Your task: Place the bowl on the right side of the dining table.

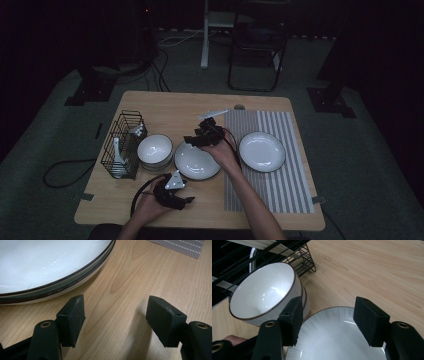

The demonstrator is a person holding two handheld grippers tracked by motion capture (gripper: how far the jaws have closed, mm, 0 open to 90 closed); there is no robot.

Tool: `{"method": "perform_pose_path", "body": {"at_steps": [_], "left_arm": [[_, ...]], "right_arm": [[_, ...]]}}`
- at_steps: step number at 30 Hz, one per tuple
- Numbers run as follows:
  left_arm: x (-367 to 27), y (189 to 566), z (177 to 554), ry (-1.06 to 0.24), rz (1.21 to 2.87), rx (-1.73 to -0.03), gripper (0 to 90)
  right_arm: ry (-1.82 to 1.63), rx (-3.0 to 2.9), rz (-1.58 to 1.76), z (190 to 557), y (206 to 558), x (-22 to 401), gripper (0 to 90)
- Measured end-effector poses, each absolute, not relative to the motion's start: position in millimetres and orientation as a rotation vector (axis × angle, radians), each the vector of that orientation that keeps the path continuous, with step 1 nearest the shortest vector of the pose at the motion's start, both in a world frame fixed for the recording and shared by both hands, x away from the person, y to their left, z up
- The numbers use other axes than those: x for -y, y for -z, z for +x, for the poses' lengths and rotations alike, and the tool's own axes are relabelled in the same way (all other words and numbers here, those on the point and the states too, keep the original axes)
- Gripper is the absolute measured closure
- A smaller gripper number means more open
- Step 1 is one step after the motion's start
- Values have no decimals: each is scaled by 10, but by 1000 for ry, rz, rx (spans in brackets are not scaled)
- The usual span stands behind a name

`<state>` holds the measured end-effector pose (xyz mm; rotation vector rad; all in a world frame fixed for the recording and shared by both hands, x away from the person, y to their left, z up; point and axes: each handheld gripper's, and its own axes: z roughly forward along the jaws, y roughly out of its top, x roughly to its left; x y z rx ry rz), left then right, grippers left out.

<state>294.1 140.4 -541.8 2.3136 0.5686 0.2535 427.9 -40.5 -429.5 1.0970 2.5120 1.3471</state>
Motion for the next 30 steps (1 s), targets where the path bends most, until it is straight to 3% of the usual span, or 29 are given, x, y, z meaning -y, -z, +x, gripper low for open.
{"method": "perform_pose_path", "body": {"at_steps": [9,30], "left_arm": [[-1398,5420,2940,-258,2313,-570,313],[-1394,5423,2941,-254,2311,-568,308]], "right_arm": [[-1356,-2528,1073,4287,4265,283,366],[-1361,-2548,1003,4289,4216,46,376]]}}
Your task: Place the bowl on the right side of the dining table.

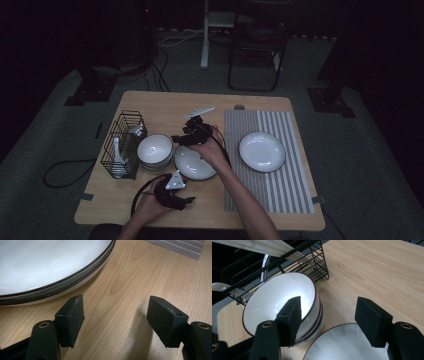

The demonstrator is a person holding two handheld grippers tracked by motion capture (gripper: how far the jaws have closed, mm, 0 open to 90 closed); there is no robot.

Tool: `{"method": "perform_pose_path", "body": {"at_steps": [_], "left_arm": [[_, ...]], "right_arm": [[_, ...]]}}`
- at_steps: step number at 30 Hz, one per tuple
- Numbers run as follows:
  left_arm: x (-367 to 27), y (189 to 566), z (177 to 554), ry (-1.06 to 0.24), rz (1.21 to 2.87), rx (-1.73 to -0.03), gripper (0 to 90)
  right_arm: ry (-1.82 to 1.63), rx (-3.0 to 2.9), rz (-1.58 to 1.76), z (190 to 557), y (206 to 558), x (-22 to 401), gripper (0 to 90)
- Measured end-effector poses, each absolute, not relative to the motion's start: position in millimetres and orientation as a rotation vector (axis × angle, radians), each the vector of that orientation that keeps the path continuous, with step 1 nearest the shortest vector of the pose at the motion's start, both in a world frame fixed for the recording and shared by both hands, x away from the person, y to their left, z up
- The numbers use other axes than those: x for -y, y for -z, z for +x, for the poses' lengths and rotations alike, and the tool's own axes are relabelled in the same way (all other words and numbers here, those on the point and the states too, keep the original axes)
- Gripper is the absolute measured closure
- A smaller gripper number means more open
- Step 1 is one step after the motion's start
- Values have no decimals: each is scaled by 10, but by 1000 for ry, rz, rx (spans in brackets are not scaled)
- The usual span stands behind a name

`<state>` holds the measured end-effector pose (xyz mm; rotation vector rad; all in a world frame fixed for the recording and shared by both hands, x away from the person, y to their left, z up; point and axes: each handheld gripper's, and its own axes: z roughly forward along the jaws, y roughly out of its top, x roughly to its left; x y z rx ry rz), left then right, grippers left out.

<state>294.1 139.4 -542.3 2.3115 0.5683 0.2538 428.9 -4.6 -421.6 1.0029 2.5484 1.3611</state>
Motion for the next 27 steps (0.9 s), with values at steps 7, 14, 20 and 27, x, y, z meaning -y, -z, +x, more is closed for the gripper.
{"method": "perform_pose_path", "body": {"at_steps": [7,14,20,27], "left_arm": [[-1393,5423,2942,-255,2312,-568,308],[-1392,5424,2943,-256,2311,-567,307],[-1392,5426,2942,-255,2308,-567,307],[-1390,5426,2944,-255,2308,-567,307]], "right_arm": [[-1382,-2553,1015,4301,4220,0,407],[-1382,-2595,1016,4316,4264,-85,445],[-1363,-2640,1016,4343,4332,-172,469],[-1313,-2668,1028,4359,4417,-308,503]]}}
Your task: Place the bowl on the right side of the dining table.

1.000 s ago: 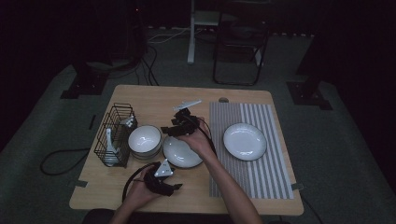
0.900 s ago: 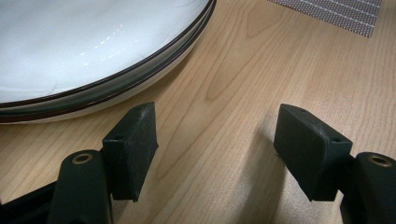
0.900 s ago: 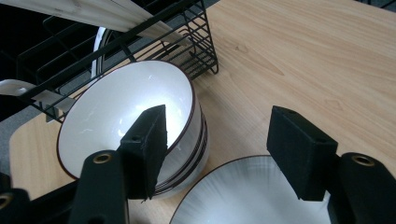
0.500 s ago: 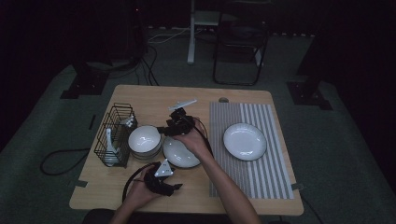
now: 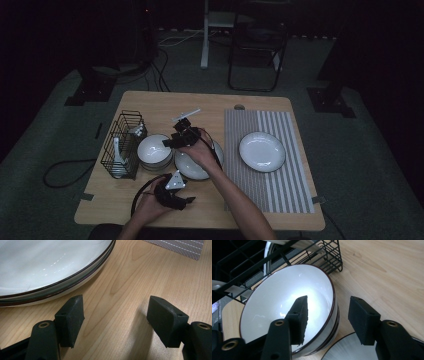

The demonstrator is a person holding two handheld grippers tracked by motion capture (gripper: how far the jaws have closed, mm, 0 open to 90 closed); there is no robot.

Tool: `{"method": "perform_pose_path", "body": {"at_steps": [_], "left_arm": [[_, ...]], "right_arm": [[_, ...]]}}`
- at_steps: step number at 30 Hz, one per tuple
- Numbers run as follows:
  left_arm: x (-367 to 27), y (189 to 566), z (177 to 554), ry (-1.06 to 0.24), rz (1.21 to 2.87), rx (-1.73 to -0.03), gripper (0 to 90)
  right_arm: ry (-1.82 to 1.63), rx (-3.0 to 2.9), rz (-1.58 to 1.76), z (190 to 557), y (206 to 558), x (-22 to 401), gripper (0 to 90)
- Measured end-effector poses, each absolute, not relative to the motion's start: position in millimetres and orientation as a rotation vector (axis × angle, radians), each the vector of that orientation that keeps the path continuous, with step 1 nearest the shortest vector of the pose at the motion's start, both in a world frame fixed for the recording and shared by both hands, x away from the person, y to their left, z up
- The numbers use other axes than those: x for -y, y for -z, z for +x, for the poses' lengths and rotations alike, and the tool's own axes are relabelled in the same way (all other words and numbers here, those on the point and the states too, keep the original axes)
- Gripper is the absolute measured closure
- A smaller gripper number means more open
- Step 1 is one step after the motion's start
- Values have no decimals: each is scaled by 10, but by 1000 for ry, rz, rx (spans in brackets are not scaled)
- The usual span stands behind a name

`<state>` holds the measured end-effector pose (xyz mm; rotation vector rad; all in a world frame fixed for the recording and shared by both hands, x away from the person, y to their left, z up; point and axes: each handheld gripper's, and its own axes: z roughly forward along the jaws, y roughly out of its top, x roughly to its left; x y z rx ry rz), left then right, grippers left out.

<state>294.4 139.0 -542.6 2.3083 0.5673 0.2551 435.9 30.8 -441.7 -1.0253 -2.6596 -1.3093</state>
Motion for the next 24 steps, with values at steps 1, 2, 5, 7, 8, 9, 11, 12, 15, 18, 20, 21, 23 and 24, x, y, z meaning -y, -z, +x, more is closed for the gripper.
{"method": "perform_pose_path", "body": {"at_steps": [1,2,5,7,8,9,11,12,15,18,20,21,23,24], "left_arm": [[-1388,5427,2943,-254,2306,-569,306],[-1388,5426,2944,-253,2307,-568,307],[-1389,5425,2946,-254,2310,-565,306],[-1387,5425,2945,-254,2309,-566,306],[-1386,5425,2946,-254,2310,-566,306],[-1386,5425,2945,-255,2310,-566,306],[-1386,5425,2945,-255,2310,-566,306],[-1385,5425,2945,-256,2310,-566,305],[-1385,5424,2945,-256,2311,-566,306],[-1385,5424,2946,-256,2312,-566,306],[-1384,5425,2946,-256,2311,-567,306],[-1384,5424,2946,-256,2311,-567,305],[-1384,5424,2947,-258,2312,-565,306],[-1383,5424,2945,-256,2311,-567,305]], "right_arm": [[1303,2655,-1034,4365,4436,-323,511],[1296,2652,-1037,4372,4454,-337,518],[1277,2649,-1039,4383,4494,-375,543],[1265,2650,-1041,4388,4514,-398,554],[1251,2650,-1049,4388,4534,-422,554],[1251,2650,-1049,4388,4534,-422,554],[1237,2648,-1050,4388,4559,-444,559],[1223,2652,-1060,4389,4579,-456,580],[1217,2647,-1071,4398,4588,-454,605],[1207,2634,-1088,4410,4601,-446,625],[1200,2634,-1097,4411,4614,-450,641],[1197,2633,-1105,4411,4618,-449,653],[1198,2625,-1123,4414,4633,-443,680],[1194,2617,-1135,4424,4651,-435,715]]}}
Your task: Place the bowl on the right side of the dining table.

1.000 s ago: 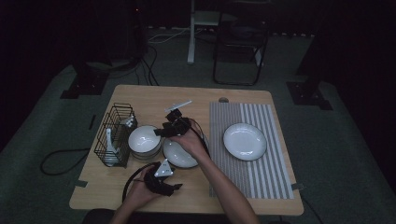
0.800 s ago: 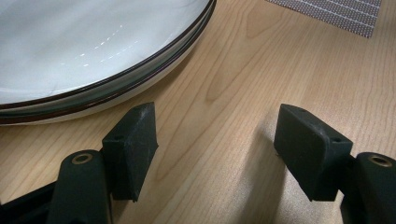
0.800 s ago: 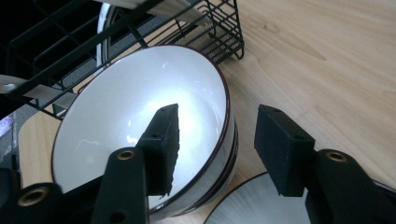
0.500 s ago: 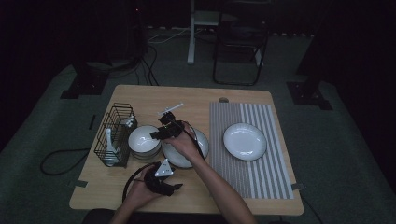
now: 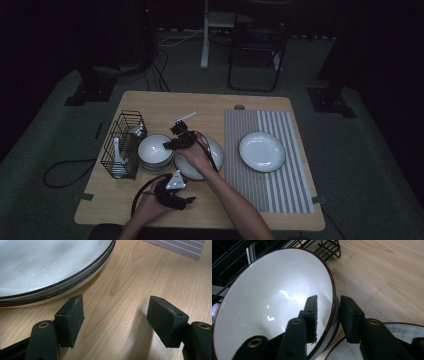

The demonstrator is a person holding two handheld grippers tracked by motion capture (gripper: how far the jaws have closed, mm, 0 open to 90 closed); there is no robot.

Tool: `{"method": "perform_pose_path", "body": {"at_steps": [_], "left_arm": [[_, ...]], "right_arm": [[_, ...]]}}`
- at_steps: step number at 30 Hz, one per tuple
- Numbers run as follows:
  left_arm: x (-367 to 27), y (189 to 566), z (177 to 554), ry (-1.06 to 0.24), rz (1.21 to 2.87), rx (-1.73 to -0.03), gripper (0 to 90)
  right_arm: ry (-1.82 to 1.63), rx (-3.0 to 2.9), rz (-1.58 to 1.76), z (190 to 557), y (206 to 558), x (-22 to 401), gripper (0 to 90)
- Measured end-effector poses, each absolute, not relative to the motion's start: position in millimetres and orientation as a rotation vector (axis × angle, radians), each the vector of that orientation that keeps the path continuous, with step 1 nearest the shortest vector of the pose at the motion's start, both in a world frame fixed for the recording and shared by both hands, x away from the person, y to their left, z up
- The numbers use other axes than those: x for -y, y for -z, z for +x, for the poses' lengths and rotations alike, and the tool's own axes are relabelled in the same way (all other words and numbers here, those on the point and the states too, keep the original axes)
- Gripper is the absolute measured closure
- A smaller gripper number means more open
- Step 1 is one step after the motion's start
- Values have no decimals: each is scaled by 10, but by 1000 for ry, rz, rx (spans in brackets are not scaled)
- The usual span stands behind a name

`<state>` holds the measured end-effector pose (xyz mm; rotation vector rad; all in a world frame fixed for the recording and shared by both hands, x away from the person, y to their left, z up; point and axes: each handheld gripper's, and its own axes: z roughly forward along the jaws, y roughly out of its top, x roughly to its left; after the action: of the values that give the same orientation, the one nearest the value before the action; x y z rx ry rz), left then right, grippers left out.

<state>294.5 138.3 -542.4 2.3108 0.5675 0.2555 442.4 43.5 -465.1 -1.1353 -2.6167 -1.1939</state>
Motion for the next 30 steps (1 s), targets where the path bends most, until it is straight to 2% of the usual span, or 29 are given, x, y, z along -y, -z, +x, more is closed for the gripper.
{"method": "perform_pose_path", "body": {"at_steps": [12,30], "left_arm": [[-1385,5422,2949,-256,2316,-562,305],[-1385,5423,2947,-257,2315,-564,306]], "right_arm": [[1213,2537,-1204,4471,4727,-401,806],[1274,2273,-1253,4553,4818,-212,813]]}}
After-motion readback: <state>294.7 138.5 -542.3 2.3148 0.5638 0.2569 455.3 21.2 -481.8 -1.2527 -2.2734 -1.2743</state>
